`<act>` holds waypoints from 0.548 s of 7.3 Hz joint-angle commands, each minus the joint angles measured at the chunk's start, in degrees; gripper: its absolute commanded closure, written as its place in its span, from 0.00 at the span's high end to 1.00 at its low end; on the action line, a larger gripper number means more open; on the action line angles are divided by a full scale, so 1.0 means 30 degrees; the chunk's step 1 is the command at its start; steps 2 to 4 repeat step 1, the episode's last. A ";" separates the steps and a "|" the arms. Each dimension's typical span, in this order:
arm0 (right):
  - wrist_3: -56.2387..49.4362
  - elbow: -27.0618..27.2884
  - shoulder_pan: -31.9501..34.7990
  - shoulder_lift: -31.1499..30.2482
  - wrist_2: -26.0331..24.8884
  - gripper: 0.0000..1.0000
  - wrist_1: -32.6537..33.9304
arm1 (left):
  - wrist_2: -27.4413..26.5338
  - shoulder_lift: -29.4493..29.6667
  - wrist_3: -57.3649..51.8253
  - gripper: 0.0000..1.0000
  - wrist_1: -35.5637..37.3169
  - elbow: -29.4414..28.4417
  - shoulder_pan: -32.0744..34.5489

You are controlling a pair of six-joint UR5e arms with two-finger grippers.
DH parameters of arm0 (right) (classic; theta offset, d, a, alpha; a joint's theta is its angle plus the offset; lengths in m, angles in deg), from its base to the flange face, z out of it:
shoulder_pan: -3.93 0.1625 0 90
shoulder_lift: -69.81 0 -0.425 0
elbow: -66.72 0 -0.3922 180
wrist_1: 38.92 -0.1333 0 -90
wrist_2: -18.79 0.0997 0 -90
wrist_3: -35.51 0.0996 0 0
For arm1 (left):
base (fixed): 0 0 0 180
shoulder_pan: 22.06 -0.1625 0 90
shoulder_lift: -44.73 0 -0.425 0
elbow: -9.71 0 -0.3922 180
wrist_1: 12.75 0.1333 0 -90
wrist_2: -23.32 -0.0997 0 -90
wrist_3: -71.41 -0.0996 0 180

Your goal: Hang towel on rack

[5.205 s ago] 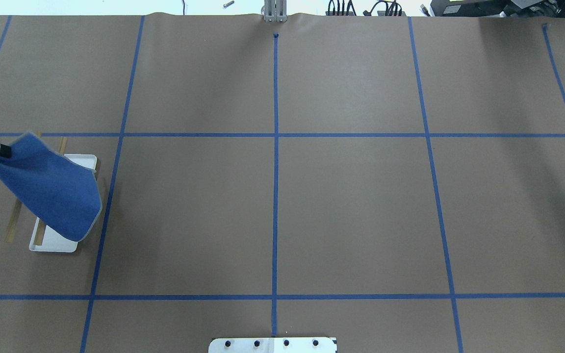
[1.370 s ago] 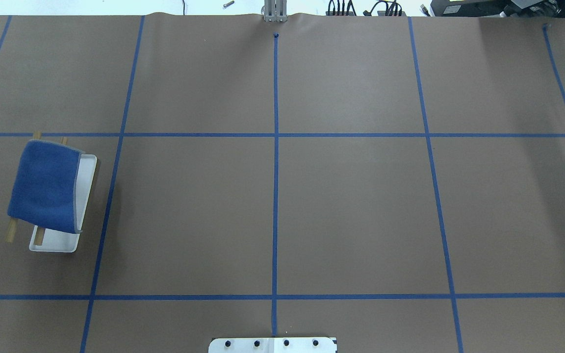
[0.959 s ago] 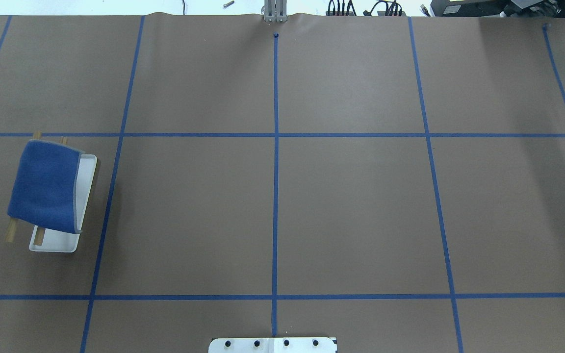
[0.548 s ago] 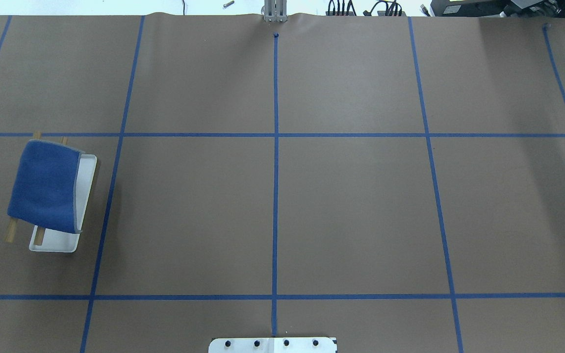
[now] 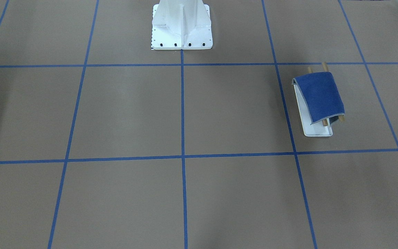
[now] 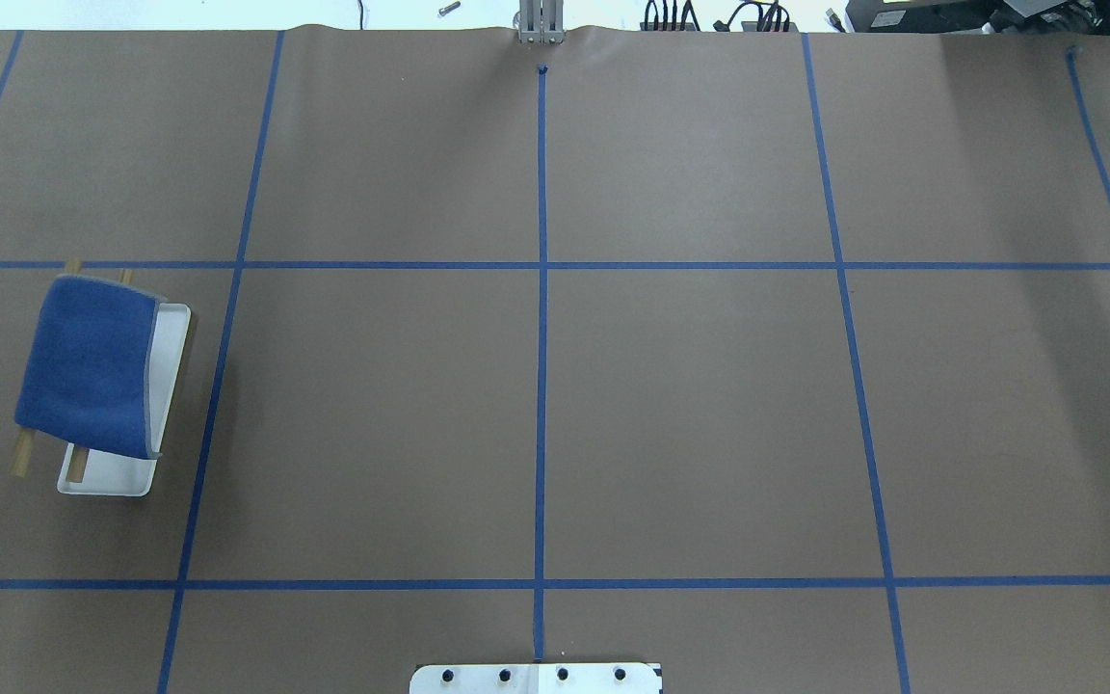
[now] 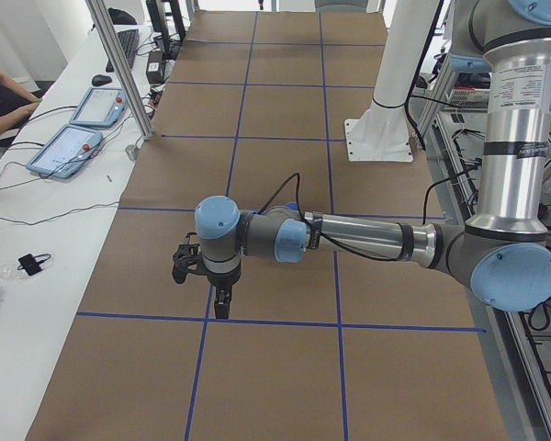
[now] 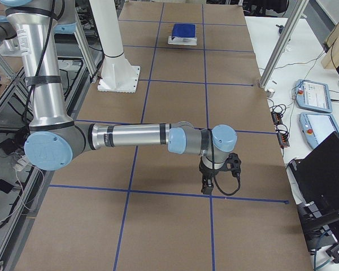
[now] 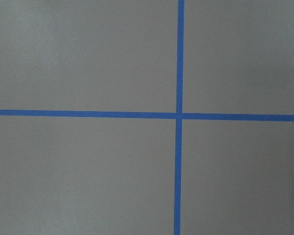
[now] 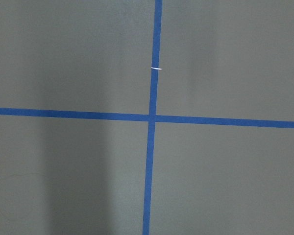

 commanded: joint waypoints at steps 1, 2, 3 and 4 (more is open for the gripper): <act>0.0001 -0.0133 0.0000 0.0006 0.0036 1.00 -0.0041 | 0.0029 0.0017 0.0000 0.99 0.0000 0.0009 -0.0004; 0.0001 -0.0133 0.0000 0.0006 0.0036 1.00 -0.0041 | 0.0029 0.0017 0.0000 0.99 0.0000 0.0009 -0.0004; 0.0001 -0.0133 0.0000 0.0006 0.0036 1.00 -0.0041 | 0.0029 0.0017 0.0000 0.99 0.0000 0.0009 -0.0004; 0.0001 -0.0133 0.0000 0.0006 0.0036 1.00 -0.0041 | 0.0029 0.0017 0.0000 0.99 0.0000 0.0009 -0.0004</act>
